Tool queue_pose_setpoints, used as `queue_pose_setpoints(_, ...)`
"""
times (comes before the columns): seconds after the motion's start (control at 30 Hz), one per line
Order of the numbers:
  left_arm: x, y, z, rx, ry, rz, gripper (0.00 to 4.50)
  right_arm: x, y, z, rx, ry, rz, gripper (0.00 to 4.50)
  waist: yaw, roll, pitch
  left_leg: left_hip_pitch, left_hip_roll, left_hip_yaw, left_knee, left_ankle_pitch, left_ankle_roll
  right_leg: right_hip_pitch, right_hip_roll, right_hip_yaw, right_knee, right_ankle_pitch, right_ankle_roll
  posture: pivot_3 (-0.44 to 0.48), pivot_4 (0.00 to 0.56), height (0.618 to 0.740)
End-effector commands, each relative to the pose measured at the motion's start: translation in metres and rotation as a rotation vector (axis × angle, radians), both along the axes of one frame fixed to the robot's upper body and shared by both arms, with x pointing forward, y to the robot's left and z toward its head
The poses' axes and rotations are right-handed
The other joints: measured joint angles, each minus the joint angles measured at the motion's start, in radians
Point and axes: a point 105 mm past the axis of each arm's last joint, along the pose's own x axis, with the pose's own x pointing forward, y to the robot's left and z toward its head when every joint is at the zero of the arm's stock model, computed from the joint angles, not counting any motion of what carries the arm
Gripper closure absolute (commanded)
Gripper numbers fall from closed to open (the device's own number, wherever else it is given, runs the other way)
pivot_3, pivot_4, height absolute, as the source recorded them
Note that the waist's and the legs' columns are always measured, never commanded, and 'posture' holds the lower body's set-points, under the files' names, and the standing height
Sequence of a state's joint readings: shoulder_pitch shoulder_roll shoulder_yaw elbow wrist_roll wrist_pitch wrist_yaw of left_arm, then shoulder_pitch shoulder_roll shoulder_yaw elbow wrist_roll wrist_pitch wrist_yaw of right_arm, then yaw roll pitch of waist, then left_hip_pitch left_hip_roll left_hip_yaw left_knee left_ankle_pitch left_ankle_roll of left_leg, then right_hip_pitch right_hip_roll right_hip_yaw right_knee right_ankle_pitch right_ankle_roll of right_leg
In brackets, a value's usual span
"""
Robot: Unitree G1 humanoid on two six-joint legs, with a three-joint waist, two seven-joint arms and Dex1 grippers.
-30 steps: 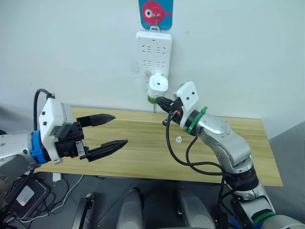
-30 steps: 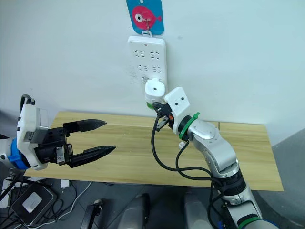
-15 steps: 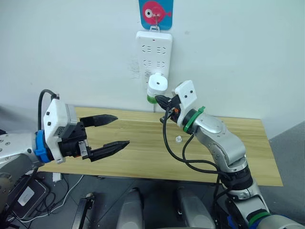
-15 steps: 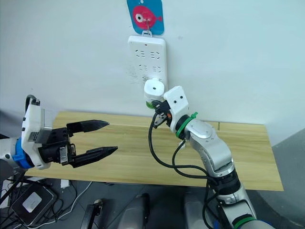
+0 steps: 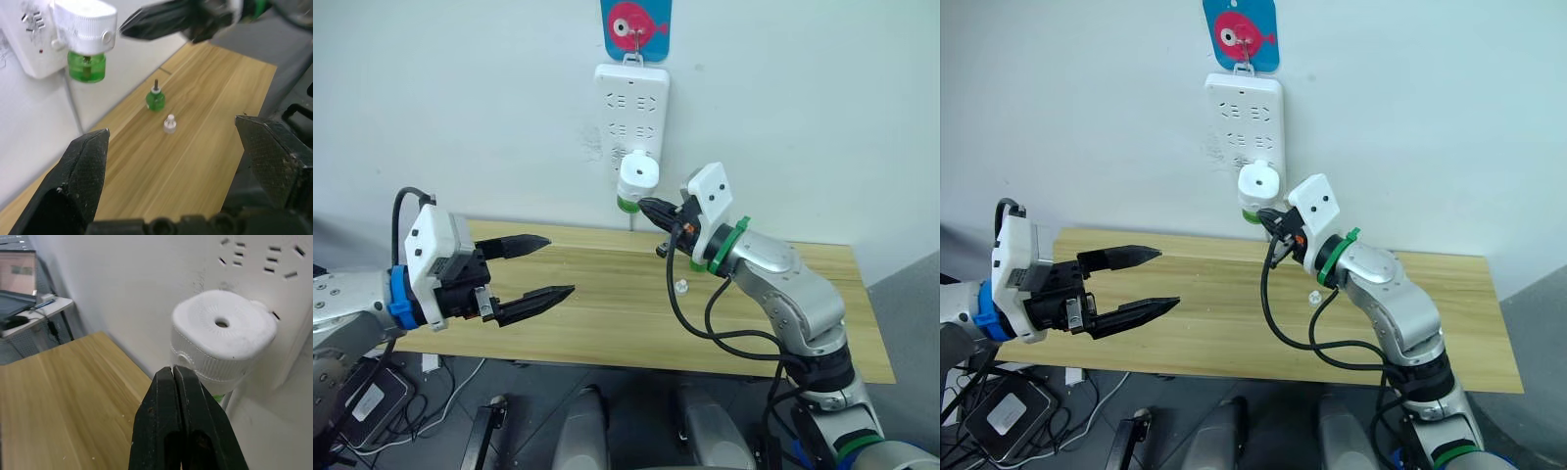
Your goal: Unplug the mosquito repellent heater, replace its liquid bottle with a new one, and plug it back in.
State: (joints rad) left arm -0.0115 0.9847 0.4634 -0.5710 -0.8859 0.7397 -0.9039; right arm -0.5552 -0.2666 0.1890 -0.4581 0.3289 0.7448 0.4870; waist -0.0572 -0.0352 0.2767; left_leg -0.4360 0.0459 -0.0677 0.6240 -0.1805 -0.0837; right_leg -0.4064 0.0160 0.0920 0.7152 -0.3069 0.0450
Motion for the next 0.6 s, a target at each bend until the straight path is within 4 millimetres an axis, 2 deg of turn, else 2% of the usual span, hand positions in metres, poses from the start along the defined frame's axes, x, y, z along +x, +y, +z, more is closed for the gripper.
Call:
queue_pose_setpoints(0.03,0.007,0.006,0.000,0.043,-0.073,0.008,0.00,-0.023,-0.004,0.011,-0.023,-0.074,0.109,4.46,0.000,0.000,-0.001,0.000,0.000,0.000,0.000,0.000,0.000,0.000,0.000,0.000,0.000,0.000,0.000,-0.031,0.164,0.725)
queue_pose_setpoints(0.1,0.010,0.014,-0.005,0.077,-0.062,0.009,0.00,-0.027,-0.020,0.006,-0.112,-0.102,0.120,4.10,0.000,0.000,-0.002,0.000,0.000,0.000,0.000,0.000,0.000,0.000,0.000,0.000,0.000,0.000,0.000,-0.042,0.155,0.725)
queue_pose_setpoints(0.17,0.010,0.020,-0.011,0.120,-0.046,-0.013,0.00,-0.030,-0.038,-0.002,-0.206,-0.115,0.137,3.55,0.001,-0.002,-0.007,0.000,-0.001,0.001,0.001,0.000,0.000,0.000,0.000,0.001,0.000,0.000,0.000,-0.048,0.142,0.725)
queue_pose_setpoints(0.33,0.023,0.046,-0.025,0.243,-0.095,0.029,0.00,-0.034,-0.090,-0.033,-0.489,-0.063,0.187,1.71,-0.002,-0.003,-0.030,0.000,-0.002,0.004,0.000,0.000,0.000,0.000,-0.001,0.002,-0.002,0.000,0.000,-0.064,0.104,0.725)
queue_pose_setpoints(0.5,0.025,0.056,-0.039,0.259,-0.025,0.059,0.00,-0.032,-0.137,-0.043,-0.630,0.006,0.167,0.03,-0.022,-0.004,-0.065,0.001,-0.001,0.005,0.000,0.000,0.001,0.000,0.000,0.003,-0.002,0.000,0.000,-0.070,0.068,0.725)
queue_pose_setpoints(0.6,0.026,0.063,-0.050,0.349,-0.024,0.114,0.00,-0.035,-0.151,-0.043,-0.648,0.028,0.170,0.03,-0.031,-0.005,-0.086,0.001,-0.001,0.005,0.000,-0.001,0.001,0.000,0.000,0.003,-0.002,0.000,0.000,-0.071,0.056,0.725)
